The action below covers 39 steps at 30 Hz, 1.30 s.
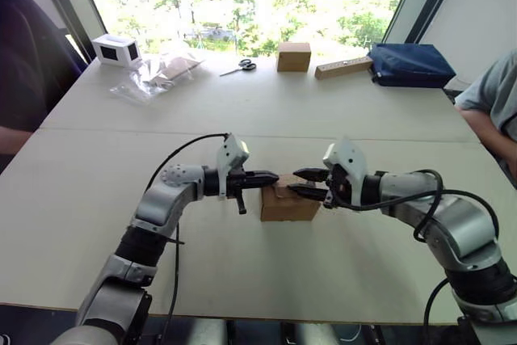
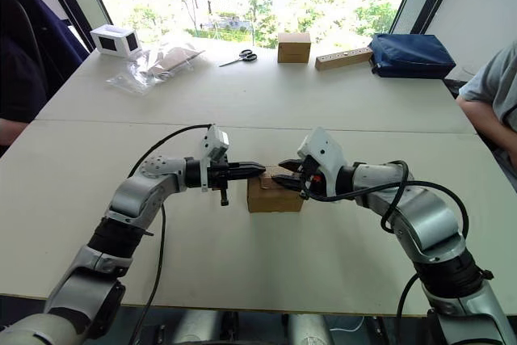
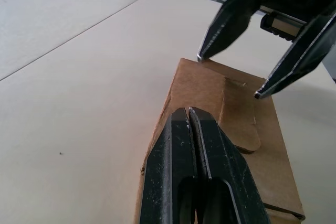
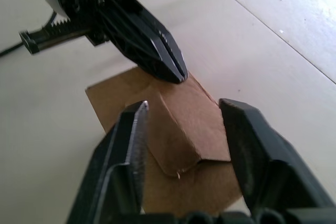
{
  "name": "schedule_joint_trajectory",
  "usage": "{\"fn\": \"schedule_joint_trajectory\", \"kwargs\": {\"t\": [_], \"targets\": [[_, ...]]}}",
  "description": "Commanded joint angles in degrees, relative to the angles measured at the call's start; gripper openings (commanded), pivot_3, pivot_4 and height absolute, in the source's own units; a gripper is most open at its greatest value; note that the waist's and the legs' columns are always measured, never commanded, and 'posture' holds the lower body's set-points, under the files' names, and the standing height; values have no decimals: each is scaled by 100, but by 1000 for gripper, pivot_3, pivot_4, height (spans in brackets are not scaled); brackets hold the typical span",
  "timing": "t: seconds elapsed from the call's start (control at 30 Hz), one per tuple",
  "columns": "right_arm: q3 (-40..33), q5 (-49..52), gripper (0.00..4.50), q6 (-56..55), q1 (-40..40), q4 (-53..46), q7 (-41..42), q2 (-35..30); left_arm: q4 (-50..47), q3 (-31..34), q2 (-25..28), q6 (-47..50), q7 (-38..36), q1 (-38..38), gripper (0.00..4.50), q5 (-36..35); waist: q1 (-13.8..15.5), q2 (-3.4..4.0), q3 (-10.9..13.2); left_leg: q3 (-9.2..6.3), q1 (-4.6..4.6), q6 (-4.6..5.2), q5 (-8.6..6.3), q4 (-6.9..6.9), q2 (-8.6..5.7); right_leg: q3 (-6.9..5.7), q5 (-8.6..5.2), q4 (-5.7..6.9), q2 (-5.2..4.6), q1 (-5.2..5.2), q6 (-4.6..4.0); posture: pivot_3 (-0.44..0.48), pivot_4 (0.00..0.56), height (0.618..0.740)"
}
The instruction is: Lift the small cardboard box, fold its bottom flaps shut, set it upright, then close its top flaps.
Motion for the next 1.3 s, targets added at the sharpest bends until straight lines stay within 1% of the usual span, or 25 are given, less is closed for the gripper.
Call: {"fn": "schedule_joint_trajectory", "kwargs": {"t": [0.03, 0.23, 0.37, 0.6, 0.73, 0.87, 1.03, 1.17, 1.23, 1.3], "targets": [[229, -353, 2153, -319, -3, -190, 110, -218, -67, 142, -59, 202, 27, -26, 0, -191, -3, 0, 0, 0, 0, 0, 0, 0, 0, 0, 0, 0, 0, 0, 0, 0, 150, 740], [404, -668, 2153, -563, 40, -136, 181, -311, -173, 136, -54, 300, 47, 29, 0, -208, -3, 0, 0, -1, 0, 0, 0, 0, 0, 0, 0, 0, 2, 0, 1, 0, 150, 740], [614, -1120, 2153, -832, -17, 51, 126, -339, -186, 104, -59, 344, 55, 45, 0, -231, -3, 0, 0, -1, 0, 0, 0, 0, 0, 0, 0, 0, 2, 0, 0, 0, 150, 740], [764, -1630, 2153, -1199, -82, 270, 164, -379, -144, 103, -68, 398, 68, 40, 0, -242, 3, 0, 0, 0, 2, 0, 0, 0, 0, 0, -1, 0, 2, 1, -1, 0, 150, 740], [731, -1665, 2153, -1243, -86, 295, 195, -293, -133, 84, -57, 399, 51, 51, 0, -224, 6, 0, 0, 0, 3, 0, 0, 1, 0, 0, -1, 0, 2, 3, -1, 0, 150, 740], [767, -1788, 2153, -1307, -129, 357, 145, -212, -54, -70, -33, 212, 23, 70, 0, -27, 6, 0, 0, 0, 3, 0, 0, 1, -1, 0, -1, 0, 2, 4, -2, 0, 150, 740], [775, -1963, 2153, -1389, -210, 476, 106, -136, 17, -43, -84, 183, 42, 40, 0, -12, 7, 0, 0, 0, 3, 0, 0, 1, -1, 0, -1, 0, 2, 4, -2, 0, 150, 740], [700, -1812, 2153, -1292, -184, 380, 200, -84, 68, -42, -99, 136, 42, 20, 0, 28, 7, 0, 0, 0, 3, 0, 0, 1, -1, 0, -2, -1, 2, 4, -3, 0, 150, 740], [401, -1264, 2153, -965, -99, 132, 286, 98, 86, -56, -91, 94, 30, 22, 0, 59, 6, 0, 0, 0, 3, 0, 0, 1, -1, 0, -2, -1, 2, 4, -2, 0, 150, 740], [191, -926, 2153, -700, -63, -39, 340, 200, 101, -71, -88, 59, 21, 22, 0, 87, 4, 0, 0, -1, 3, 0, 0, 1, 0, 0, -1, 0, 2, 4, -1, 0, 150, 740]]}}
